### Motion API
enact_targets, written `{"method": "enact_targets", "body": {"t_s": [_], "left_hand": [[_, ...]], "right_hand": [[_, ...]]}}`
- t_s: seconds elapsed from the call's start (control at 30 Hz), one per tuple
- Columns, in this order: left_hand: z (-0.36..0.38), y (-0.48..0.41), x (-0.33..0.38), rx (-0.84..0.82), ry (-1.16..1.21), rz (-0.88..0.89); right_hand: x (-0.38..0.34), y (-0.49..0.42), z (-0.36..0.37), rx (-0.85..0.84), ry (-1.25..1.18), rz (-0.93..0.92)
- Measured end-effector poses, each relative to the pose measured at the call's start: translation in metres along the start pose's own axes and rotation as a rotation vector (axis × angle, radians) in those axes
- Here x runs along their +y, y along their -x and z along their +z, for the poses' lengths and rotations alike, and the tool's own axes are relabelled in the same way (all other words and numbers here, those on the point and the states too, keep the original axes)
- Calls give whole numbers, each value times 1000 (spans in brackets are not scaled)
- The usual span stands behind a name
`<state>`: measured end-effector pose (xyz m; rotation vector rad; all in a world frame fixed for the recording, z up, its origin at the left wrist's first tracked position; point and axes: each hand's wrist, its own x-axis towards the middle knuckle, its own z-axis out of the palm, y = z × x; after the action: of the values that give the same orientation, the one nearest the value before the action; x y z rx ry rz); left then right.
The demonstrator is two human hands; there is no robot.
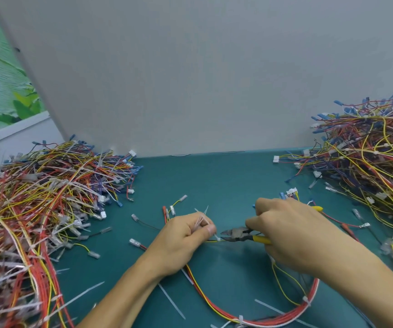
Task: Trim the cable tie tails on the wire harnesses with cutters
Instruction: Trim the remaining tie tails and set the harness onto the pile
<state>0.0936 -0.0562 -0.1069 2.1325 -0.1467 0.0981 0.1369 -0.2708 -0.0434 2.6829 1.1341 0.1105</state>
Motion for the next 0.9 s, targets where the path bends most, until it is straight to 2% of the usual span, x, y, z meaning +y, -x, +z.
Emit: {"method": "enact_targets", "body": {"t_s": [0.9], "left_hand": [[2, -1, 0, 52, 35, -9]], "right_hand": [[-8, -3, 11, 17, -15, -30]]}}
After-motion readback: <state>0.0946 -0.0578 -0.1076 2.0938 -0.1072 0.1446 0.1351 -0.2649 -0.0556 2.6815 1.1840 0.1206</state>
